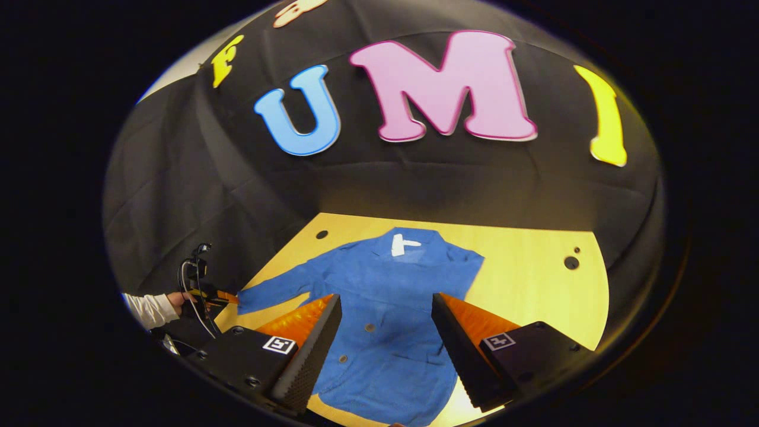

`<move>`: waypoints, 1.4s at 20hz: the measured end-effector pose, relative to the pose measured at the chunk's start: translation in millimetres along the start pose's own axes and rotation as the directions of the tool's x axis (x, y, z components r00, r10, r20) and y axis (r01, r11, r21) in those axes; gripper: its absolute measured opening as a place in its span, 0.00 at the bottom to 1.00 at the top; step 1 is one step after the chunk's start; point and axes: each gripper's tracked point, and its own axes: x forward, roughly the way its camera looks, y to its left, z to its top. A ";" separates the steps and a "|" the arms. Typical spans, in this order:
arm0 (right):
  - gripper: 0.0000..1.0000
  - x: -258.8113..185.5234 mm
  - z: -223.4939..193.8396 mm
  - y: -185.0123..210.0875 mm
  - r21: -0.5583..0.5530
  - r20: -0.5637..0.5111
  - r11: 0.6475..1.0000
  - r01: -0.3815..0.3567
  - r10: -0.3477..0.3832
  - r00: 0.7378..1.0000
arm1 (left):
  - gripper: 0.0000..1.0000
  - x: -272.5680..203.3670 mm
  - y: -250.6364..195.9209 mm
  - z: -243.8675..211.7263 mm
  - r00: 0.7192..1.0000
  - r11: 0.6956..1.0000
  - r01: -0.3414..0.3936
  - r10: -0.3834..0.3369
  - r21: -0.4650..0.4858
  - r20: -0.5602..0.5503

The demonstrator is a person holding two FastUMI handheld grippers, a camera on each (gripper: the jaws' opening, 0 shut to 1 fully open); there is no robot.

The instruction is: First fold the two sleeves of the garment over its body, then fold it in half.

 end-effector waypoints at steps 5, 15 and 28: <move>0.98 -23.1 -18.6 -36.1 0.076 -0.029 0.993 0.092 -0.090 0.996 | 0.83 17.2 -3.8 6.1 0.999 0.999 0.003 -0.001 0.046 -0.039; 0.98 -14.7 -18.8 6.5 0.047 -0.052 0.998 0.035 -0.033 0.998 | 0.83 29.4 -11.0 9.5 0.995 0.993 -0.015 0.026 0.117 -0.098; 0.98 -18.1 -35.6 15.4 0.011 -0.086 0.999 0.031 -0.030 0.996 | 0.00 21.2 -30.4 22.9 0.996 0.974 0.036 -0.017 0.222 -0.084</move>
